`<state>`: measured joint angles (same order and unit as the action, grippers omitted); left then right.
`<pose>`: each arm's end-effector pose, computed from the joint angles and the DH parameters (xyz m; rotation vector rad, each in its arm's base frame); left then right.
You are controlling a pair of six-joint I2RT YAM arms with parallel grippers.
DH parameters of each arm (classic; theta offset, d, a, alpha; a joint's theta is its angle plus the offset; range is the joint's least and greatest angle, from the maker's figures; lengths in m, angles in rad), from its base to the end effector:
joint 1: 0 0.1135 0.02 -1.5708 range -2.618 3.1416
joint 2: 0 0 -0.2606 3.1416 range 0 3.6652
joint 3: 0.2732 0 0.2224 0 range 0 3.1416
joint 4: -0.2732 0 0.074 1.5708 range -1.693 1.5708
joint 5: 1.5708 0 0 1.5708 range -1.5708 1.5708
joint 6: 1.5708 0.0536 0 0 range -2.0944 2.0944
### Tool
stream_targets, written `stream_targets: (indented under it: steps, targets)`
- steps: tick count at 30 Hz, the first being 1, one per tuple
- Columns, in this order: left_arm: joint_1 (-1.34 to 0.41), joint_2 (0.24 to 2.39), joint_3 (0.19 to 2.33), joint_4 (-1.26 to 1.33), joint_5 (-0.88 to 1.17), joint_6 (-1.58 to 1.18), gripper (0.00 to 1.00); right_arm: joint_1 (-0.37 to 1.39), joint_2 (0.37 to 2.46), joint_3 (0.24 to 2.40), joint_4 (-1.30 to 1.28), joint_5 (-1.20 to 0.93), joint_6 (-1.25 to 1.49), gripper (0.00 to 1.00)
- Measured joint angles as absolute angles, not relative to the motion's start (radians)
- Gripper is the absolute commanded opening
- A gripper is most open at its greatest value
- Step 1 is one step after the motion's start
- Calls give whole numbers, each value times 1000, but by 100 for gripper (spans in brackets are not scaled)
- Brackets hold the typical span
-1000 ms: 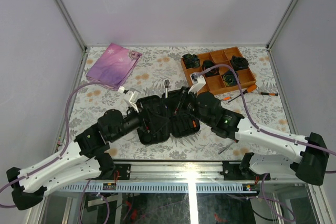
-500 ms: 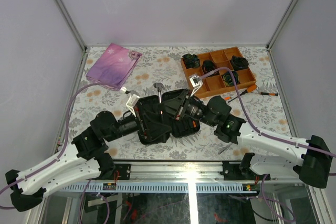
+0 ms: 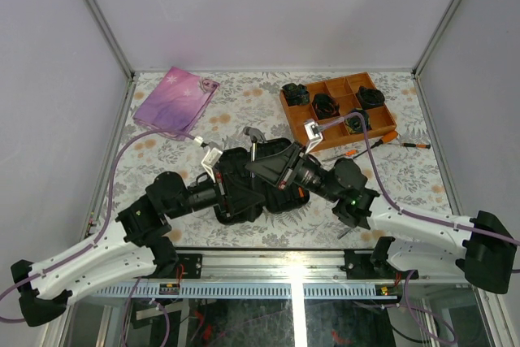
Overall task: Sort the tools into containers
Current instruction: Adjust the hammer.
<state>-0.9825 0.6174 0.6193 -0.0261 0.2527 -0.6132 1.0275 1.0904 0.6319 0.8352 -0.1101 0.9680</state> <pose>0.0707 -0.1301 0.3217 0.5438 1.7092 -1.4016 0.1172 0.2055 0.3504 -0.1557 1.4019 1.7797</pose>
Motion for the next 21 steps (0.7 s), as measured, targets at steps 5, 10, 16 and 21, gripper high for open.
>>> stream_targets:
  steps: [5,10,16,21]
  targets:
    - [-981,629,622,-28,240,-640,0,1027,1077,620,860,-102,944,22]
    - [-983,640,628,-64,197,-644,0,1028,1046,617,809,-65,935,49]
    - [-987,682,667,-184,77,-641,0,1028,950,628,648,69,905,59]
    - [-987,800,749,-287,-24,-635,0,1035,948,684,478,223,892,63]
